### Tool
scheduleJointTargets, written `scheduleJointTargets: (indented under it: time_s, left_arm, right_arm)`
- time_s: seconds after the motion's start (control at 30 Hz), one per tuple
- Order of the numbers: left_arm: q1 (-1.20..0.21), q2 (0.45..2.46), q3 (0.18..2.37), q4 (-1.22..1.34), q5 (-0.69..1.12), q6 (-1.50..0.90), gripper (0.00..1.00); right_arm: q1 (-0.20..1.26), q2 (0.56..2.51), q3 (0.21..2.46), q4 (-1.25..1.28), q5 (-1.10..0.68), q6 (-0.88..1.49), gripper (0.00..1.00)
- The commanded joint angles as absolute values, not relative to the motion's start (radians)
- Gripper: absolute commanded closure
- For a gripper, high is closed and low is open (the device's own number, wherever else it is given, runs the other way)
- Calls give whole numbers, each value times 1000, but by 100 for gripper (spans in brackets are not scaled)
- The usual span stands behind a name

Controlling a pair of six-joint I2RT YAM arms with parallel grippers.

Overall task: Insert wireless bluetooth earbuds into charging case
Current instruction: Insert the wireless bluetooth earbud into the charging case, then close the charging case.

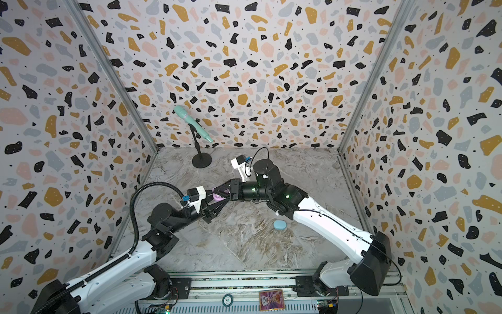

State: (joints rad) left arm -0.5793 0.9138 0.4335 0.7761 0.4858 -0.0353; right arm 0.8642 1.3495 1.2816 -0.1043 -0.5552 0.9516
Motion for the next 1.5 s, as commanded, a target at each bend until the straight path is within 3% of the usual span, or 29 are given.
scheduleJointTargets:
  time_s: [0.0, 0.5, 0.8, 1.1, 1.47]
  left_arm:
    - [-581, 895, 438, 877, 471, -11, 98]
    - [-581, 896, 430, 869, 410, 0, 99]
    - [-581, 897, 434, 842, 420, 5, 99]
    - [-581, 886, 440, 828, 428, 0, 99]
    - [-581, 893, 439, 847, 422, -3, 99]
  right_arm:
    - [868, 1329, 1298, -169, -544, 938, 60]
    - [871, 1275, 1415, -432, -499, 866, 58]
    - [866, 1372, 1696, -639, -420, 728, 58]
    - [880, 1499, 1809, -724, -351, 631, 74]
    - [951, 1513, 1758, -755, -270, 626, 74]
